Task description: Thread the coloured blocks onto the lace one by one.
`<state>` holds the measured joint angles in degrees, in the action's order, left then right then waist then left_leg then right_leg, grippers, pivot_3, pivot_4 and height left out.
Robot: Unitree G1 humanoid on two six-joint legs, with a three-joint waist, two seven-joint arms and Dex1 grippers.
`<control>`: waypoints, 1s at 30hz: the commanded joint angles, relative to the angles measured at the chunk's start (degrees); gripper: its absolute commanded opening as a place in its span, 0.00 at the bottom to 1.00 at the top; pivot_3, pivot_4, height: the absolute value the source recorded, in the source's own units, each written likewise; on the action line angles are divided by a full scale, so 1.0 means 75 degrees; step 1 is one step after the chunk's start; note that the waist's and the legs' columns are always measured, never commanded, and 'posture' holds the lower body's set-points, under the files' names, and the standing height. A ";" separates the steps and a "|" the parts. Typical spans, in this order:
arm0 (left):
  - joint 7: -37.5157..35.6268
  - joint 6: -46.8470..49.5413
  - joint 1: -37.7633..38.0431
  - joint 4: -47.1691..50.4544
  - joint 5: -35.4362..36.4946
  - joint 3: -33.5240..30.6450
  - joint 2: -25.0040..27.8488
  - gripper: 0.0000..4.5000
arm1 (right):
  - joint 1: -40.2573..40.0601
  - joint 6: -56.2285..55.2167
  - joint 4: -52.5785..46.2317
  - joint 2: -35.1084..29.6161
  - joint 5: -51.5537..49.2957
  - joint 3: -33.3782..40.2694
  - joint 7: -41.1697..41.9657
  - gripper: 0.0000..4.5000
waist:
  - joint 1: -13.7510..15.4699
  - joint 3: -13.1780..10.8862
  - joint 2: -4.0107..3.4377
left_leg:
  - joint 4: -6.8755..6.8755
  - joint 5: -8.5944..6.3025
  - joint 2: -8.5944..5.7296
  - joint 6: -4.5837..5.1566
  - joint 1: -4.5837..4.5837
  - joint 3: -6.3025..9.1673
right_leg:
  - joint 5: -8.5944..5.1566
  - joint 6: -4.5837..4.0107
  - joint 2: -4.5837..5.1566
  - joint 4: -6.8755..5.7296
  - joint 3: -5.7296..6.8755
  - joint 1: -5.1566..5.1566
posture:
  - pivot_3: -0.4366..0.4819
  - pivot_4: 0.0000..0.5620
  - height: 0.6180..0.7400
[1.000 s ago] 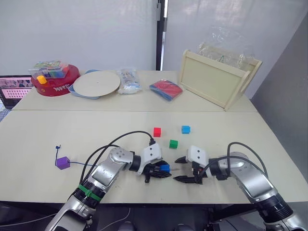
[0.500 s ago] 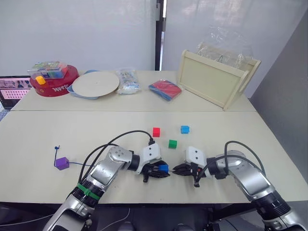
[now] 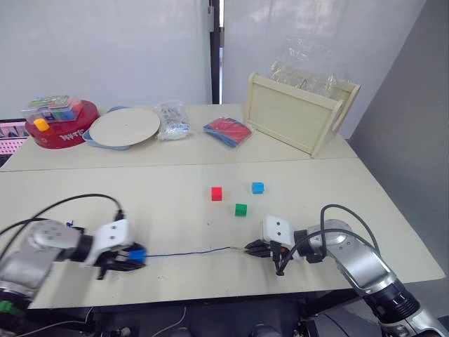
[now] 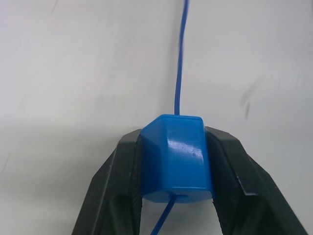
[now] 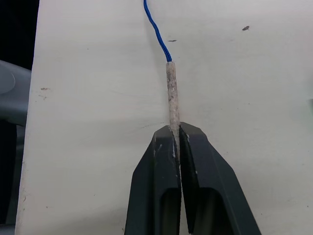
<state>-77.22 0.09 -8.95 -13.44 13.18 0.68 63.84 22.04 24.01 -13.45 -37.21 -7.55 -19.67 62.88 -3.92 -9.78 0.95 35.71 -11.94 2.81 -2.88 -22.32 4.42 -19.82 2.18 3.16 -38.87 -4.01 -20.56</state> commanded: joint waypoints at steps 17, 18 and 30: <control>0.0466 0.3719 -0.1072 0.2994 0.1966 -0.0121 -0.0897 0.81 | 0.0421 0.0119 -0.0246 0.0151 -0.0082 -0.0168 0.0136 0.00 | 0.0232 -0.0028 0.0030 | 0.0068 0.0002 -0.0010 -0.0004 -0.0140 0.0008 | 0.0002 0.0001 0.0011 -0.0039 0.0013 -0.0102 | 0.48 0.27 1.00; 0.0595 0.3808 -0.1143 0.3208 0.1932 0.0085 -0.1143 0.81 | 0.0447 0.0137 -0.0253 0.0152 -0.0063 -0.0195 0.0122 0.00 | 0.0224 -0.0028 0.0030 | 0.0066 0.0002 -0.0010 -0.0004 -0.0135 0.0007 | 0.0002 0.0001 0.0011 -0.0040 0.0012 -0.0101 | 0.48 0.27 1.00; 0.1552 0.3281 -0.2279 0.2695 0.0623 0.2099 -0.3821 0.81 | 0.0583 0.0487 -0.0526 0.0090 0.0169 -0.0387 -0.0064 0.00 | 0.0224 -0.0029 0.0032 | 0.0084 0.0003 -0.0014 -0.0004 -0.0141 0.0011 | 0.0002 0.0000 0.0007 -0.0040 0.0011 -0.0097 | 0.48 0.27 1.00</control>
<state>-65.82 26.08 -25.26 6.61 18.78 15.67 35.73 25.97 27.34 -15.21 -36.34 -6.53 -22.61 62.81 -2.24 -10.00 1.19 36.34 -11.91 2.70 -2.92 -23.37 4.51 -19.80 2.18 3.22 -39.17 -3.93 -21.29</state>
